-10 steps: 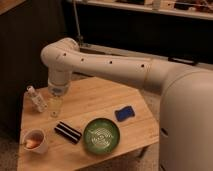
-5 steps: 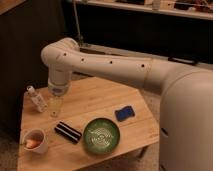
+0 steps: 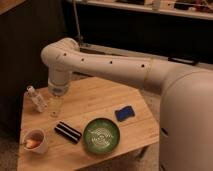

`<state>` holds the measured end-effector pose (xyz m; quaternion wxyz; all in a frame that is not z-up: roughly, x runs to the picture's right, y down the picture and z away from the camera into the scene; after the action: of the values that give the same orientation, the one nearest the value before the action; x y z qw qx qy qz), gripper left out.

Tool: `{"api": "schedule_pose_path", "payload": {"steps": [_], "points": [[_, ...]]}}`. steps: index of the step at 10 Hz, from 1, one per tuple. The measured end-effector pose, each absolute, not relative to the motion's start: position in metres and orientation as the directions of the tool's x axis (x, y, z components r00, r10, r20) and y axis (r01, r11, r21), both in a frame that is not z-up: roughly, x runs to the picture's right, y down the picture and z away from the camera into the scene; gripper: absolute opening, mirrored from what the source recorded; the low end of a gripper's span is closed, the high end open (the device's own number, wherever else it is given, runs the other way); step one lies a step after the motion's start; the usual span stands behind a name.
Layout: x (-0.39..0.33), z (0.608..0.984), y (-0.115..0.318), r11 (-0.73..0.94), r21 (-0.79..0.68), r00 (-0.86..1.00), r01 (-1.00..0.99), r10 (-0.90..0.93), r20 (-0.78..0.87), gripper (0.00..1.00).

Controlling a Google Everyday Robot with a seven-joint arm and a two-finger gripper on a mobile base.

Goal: Pick up the ceramic cup

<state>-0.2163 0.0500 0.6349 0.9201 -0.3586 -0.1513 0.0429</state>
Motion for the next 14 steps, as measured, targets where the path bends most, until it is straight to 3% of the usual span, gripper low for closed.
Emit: {"api": "schedule_pose_path", "payload": {"steps": [6, 11, 14], "points": [[-0.216, 0.635, 0.048, 0.74, -0.672, 0.953, 0.03, 0.182, 0.242, 0.8], [-0.257, 0.624, 0.008, 0.768, -0.628, 0.979, -0.127, 0.199, 0.045, 0.8], [-0.248, 0.629, 0.014, 0.75, -0.607, 0.955, -0.263, 0.293, -0.052, 0.8]]}}
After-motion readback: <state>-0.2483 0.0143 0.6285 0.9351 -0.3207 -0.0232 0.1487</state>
